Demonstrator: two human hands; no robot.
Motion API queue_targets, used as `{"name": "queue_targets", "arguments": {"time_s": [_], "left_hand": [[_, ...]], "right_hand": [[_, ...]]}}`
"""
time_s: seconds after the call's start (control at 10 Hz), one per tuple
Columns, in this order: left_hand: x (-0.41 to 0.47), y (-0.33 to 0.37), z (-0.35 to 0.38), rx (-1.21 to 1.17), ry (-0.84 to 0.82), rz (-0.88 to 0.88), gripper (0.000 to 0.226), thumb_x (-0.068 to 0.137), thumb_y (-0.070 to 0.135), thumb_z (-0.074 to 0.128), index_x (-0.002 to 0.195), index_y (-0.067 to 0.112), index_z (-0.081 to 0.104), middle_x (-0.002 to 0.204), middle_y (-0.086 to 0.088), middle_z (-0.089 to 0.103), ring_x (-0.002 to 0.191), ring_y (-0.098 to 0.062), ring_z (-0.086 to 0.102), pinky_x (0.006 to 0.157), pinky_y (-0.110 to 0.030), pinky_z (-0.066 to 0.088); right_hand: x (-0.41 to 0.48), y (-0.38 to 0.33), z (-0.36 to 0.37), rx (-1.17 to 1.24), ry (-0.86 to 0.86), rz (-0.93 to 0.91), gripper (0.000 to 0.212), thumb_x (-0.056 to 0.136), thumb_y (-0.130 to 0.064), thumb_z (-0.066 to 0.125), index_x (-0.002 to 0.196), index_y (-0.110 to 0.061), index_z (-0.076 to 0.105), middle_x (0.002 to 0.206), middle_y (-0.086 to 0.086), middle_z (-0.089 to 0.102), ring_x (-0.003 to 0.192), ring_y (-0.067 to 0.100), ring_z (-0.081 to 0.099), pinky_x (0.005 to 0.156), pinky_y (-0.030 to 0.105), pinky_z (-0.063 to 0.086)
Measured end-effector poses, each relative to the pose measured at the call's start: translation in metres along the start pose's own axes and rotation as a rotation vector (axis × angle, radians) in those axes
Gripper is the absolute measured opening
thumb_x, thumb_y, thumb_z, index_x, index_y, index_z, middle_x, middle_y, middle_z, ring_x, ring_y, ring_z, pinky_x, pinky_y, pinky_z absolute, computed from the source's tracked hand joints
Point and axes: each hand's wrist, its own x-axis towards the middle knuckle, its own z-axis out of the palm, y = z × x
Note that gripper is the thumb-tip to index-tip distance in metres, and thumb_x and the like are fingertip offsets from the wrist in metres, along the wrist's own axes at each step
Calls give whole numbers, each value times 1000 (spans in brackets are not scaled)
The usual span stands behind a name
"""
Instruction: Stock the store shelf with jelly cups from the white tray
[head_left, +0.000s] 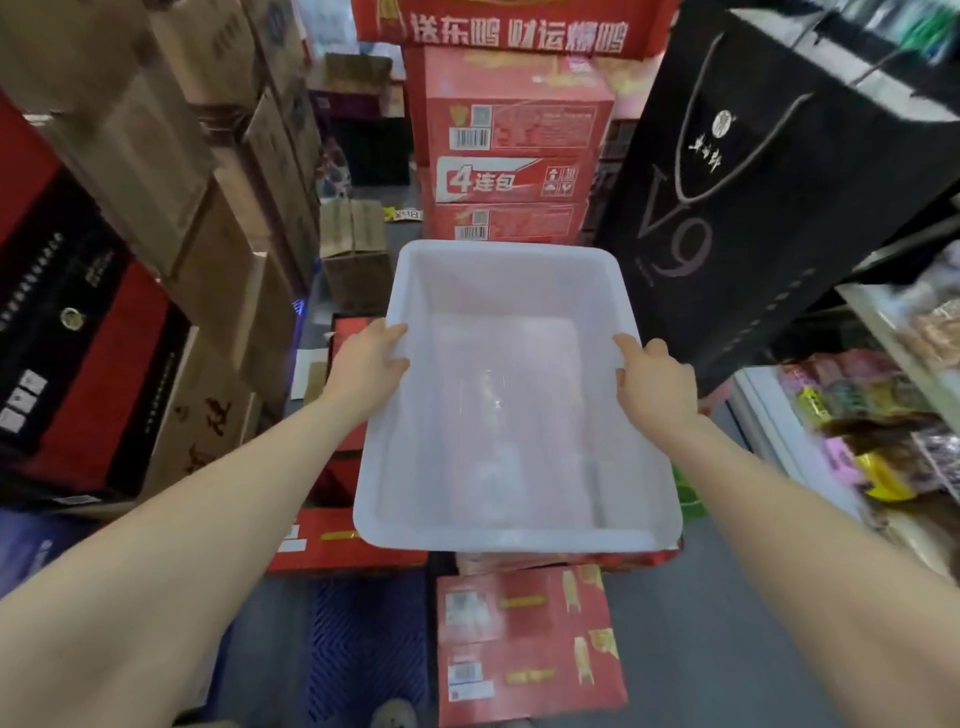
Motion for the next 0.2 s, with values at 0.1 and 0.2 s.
{"name": "queue_targets", "arguments": {"time_s": [0.1, 0.2], "left_hand": [[-2, -2, -4, 90, -41, 35, 54, 93, 21, 61, 144, 12, 45, 142, -13, 47, 118, -34, 53, 102, -41, 40], [-10, 7, -16, 241, -37, 105, 55, 92, 28, 62, 142, 11, 46, 136, -13, 51, 119, -35, 50, 101, -41, 40]], "right_hand": [[-5, -5, -12, -134, -25, -15, 48, 99, -27, 47, 145, -22, 32, 111, 10, 50, 86, 24, 49, 77, 39, 38], [-12, -12, -29, -242, 76, -113, 48, 97, -33, 50, 142, -23, 36, 120, 10, 50, 103, 28, 51, 87, 43, 41]]}}
